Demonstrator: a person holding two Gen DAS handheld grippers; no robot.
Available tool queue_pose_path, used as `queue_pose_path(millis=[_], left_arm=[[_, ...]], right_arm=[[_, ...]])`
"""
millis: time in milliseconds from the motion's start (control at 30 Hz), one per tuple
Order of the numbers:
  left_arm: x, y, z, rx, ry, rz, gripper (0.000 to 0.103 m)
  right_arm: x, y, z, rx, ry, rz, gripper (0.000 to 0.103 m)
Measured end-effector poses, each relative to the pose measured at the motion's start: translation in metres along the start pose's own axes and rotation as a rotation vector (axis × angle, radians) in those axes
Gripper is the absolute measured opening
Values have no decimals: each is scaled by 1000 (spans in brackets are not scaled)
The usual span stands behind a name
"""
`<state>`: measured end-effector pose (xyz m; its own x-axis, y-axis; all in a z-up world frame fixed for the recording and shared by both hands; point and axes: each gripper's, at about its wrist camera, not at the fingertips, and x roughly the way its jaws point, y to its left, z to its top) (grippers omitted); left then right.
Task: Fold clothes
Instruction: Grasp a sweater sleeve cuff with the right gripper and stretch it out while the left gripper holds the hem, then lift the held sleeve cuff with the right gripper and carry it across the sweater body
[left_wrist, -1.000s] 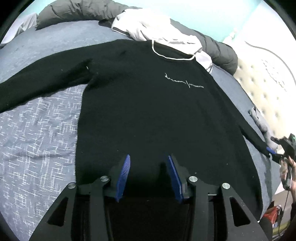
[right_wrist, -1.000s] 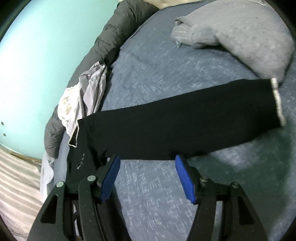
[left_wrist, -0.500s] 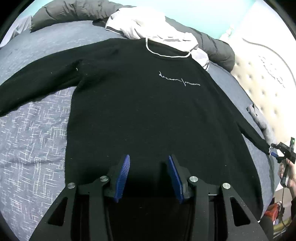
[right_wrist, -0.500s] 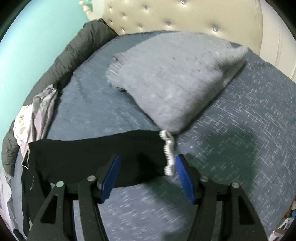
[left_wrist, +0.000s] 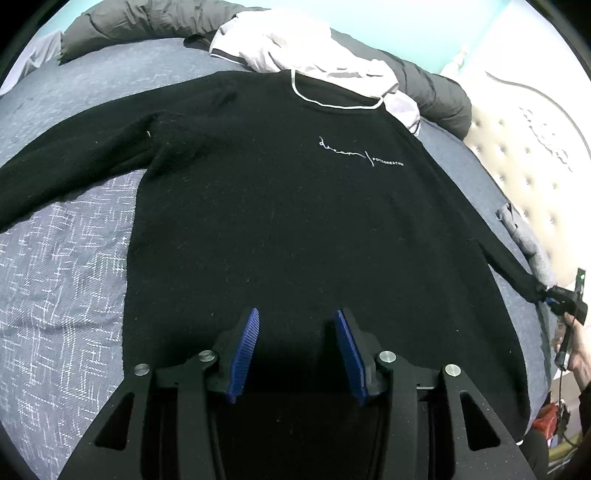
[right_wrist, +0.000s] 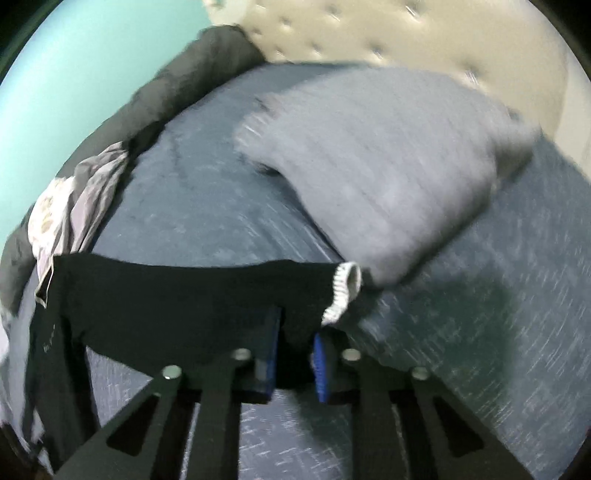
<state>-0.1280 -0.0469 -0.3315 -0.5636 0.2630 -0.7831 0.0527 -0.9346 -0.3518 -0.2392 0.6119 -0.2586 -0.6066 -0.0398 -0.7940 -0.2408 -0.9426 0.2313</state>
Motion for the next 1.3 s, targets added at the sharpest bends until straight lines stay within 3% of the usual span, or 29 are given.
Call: queue_pose_path(millis=[133, 367, 467, 567, 867, 1200, 1300], left_arm=[[-1, -2, 0, 5, -2, 4, 48], [0, -7, -1, 20, 3, 7, 48], [0, -9, -1, 30, 7, 9, 48], [1, -9, 0, 35, 12, 7, 48], [0, -7, -1, 33, 13, -2, 48], [-5, -3, -2, 24, 15, -5, 48], [-6, -4, -2, 23, 12, -4, 48]], right_arm=[[-30, 16, 21, -72, -94, 13, 9], [-59, 30, 100, -139, -227, -2, 9], [-58, 32, 129, -152, -251, -25, 9], [-39, 34, 145, -170, -220, -71, 9], [7, 19, 132, -156, -149, -134, 9], [11, 11, 126, -137, -117, -105, 9], [4, 15, 123, -126, -144, -52, 9]])
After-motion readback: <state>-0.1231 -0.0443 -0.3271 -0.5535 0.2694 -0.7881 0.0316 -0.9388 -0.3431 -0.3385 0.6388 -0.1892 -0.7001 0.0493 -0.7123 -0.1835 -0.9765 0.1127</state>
